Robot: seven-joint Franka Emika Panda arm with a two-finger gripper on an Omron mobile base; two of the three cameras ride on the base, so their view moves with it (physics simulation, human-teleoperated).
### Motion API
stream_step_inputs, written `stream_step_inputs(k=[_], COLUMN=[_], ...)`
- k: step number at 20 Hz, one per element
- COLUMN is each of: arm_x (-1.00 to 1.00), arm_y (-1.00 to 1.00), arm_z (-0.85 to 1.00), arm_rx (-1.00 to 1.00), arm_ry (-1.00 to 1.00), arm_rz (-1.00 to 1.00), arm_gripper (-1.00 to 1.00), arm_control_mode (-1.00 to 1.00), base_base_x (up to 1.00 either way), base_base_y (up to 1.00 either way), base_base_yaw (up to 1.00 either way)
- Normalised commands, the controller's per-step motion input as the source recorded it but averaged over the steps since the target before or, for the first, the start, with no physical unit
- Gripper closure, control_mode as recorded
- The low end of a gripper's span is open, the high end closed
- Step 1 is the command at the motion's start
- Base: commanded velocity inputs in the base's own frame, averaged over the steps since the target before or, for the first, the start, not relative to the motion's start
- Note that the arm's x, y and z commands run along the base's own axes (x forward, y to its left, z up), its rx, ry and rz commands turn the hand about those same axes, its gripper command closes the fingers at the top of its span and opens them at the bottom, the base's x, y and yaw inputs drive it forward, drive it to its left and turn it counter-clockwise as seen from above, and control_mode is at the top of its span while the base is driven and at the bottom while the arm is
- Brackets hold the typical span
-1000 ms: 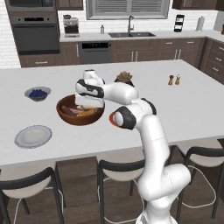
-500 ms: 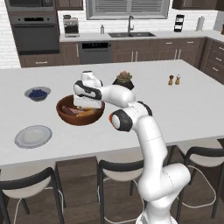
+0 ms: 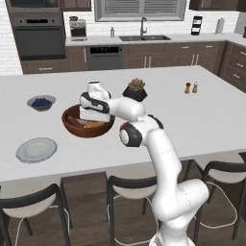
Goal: Place one bun and one sausage from the bowl on each plate.
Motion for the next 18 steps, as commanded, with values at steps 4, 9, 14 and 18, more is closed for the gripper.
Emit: stream_step_inputs(k=[4,9,14,18], arm_x=[0.00,0.00,0.00,0.00], arm_y=[0.00,0.00,0.00,0.00], arm_z=[-0.22,-0.03,0.00,0.00], arm_rx=[0.00,0.00,0.00,0.00], arm_ry=[0.00,0.00,0.00,0.00], arm_rz=[0.00,0.00,0.00,0.00], arm_gripper=[-1.00,-1.00,1.00,1.00], arm_control_mode=[-1.00,-1.00,-1.00,-1.00], base_base_x=[0.00,0.00,0.00,0.00], base_base_y=[0.00,0.00,0.00,0.00], base_base_yaw=[0.00,0.00,0.00,0.00])
